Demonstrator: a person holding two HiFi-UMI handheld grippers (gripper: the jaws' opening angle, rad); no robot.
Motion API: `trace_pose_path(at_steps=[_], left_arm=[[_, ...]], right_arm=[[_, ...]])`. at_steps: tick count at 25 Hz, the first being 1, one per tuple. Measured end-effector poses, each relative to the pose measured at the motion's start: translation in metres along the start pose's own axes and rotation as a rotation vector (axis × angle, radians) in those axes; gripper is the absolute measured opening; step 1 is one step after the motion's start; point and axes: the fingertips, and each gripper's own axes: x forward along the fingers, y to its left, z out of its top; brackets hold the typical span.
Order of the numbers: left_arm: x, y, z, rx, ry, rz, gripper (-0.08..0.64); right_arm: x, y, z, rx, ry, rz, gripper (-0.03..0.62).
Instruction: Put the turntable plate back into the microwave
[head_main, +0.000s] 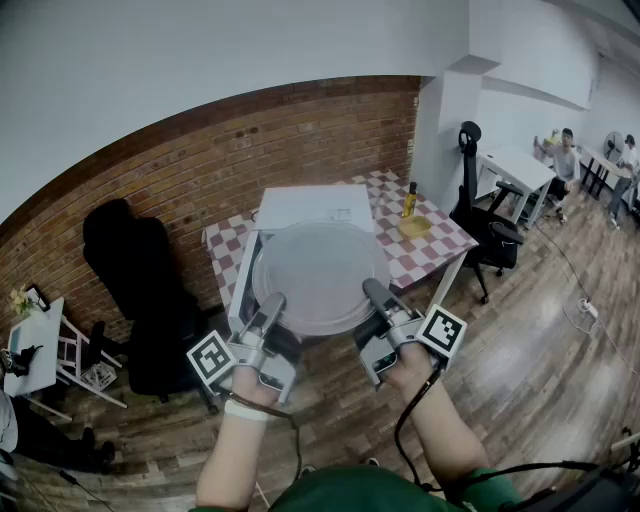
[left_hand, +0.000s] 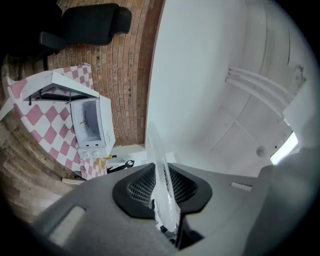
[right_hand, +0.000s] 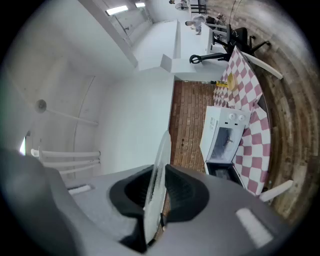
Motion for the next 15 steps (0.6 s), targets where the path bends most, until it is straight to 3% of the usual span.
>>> trace_pose_path(at_steps=[15], left_arm=[[-0.0001,0.0044,-0.0003,-0.005,-0.005,0.005,0.066]], right_arm=[[0.0015,-0.0048,0.0009,0.016,0.001,-0.003,0.041]])
